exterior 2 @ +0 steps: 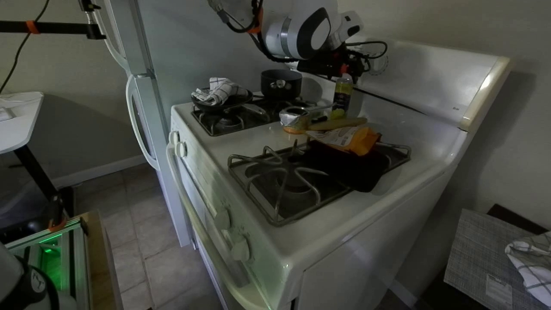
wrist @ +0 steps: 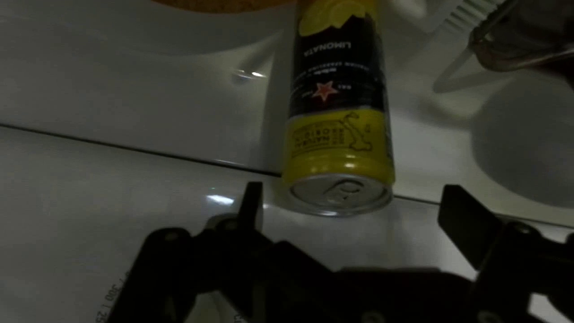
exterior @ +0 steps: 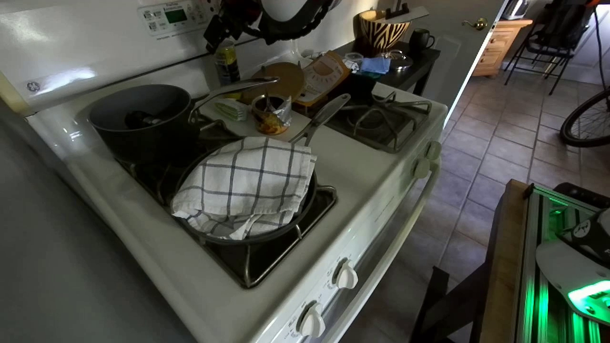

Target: Remove the can from the pot

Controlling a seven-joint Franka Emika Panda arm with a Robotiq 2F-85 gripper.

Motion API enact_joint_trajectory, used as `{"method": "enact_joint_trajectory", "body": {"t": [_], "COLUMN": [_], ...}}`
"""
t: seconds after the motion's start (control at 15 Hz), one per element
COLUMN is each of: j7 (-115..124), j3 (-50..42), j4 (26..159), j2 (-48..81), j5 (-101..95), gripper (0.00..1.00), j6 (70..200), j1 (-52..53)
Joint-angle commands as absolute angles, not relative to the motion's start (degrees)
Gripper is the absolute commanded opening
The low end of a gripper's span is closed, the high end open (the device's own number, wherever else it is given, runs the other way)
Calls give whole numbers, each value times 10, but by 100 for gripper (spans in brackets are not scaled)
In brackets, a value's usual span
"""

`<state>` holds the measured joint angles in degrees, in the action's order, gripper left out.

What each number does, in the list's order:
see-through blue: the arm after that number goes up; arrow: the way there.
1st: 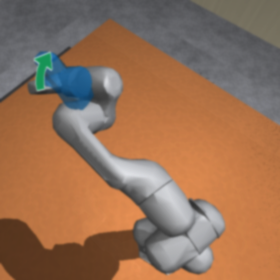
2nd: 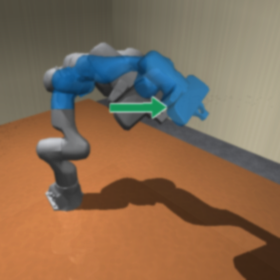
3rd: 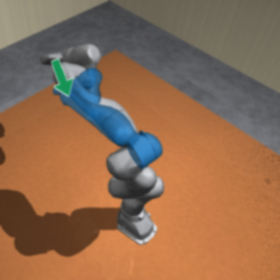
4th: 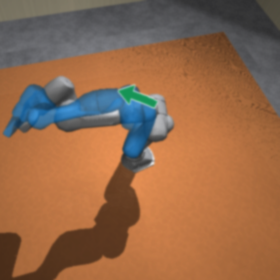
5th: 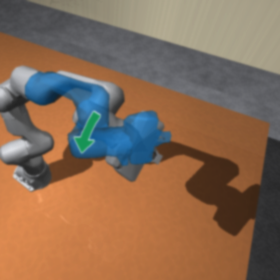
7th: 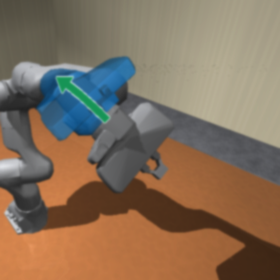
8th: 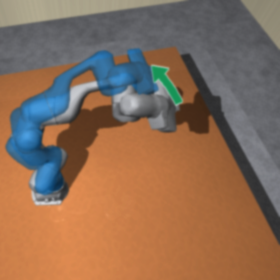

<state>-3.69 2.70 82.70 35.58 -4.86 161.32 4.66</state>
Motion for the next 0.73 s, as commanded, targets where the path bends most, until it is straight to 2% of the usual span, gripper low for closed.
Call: {"method": "enact_joint_trajectory", "body": {"t": [0.0,0.27,0.47,0.6,0.67], "j7": [-56,-51,-106,-180,-124], "j3": [47,51,95,131,91], "j4": [825,856,885,898,844], "j2": [336,256,175,139,192], "j5": [-36,-33,27,84,44], "gripper": [100,100,100,100,100], "j6": [1585,1541,1502,1530,1518], "j1": [39,38,3,-24,12]}}
